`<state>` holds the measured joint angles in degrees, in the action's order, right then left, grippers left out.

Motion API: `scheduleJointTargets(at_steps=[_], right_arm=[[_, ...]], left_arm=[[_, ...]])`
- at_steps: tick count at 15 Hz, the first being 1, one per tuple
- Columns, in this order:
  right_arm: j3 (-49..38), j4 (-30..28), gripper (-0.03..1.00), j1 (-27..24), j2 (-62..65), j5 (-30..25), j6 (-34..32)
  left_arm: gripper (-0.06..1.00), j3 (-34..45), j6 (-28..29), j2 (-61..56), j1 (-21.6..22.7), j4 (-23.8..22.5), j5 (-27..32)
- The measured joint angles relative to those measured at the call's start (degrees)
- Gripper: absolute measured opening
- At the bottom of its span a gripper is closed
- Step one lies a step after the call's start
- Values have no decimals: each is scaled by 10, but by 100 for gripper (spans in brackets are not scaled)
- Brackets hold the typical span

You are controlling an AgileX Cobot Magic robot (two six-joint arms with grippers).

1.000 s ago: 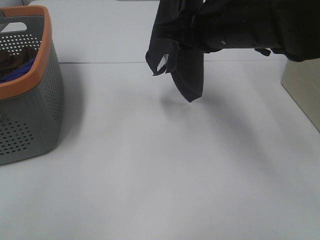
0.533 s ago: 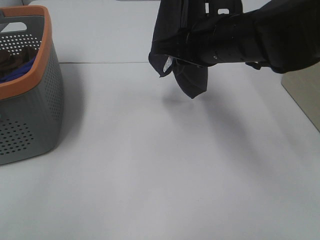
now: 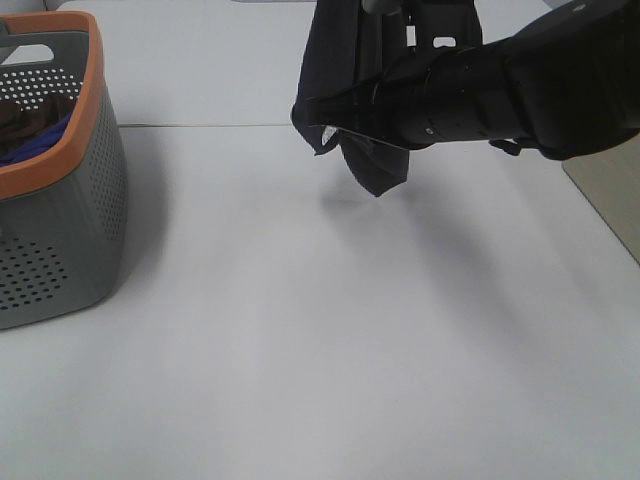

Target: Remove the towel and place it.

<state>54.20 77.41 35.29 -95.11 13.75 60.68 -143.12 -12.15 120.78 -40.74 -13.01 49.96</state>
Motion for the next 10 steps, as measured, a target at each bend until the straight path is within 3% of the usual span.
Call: scheduleJointTargets(at_steps=[6, 7, 8, 10], right_arm=[[-8, 1, 0, -1, 41, -41, 33], [-8, 2, 0, -9, 46, -77, 41], [-8, -6, 0, -39, 46, -176, 46], [-6, -68, 0, -105, 46, -317, 6]], left_arm=[[0, 0, -1, 0, 0, -44, 43], [0, 0, -1, 0, 0, -49, 47], [0, 0, -1, 5, 0, -54, 53], [0, 0, -1, 16, 0, -55, 60]])
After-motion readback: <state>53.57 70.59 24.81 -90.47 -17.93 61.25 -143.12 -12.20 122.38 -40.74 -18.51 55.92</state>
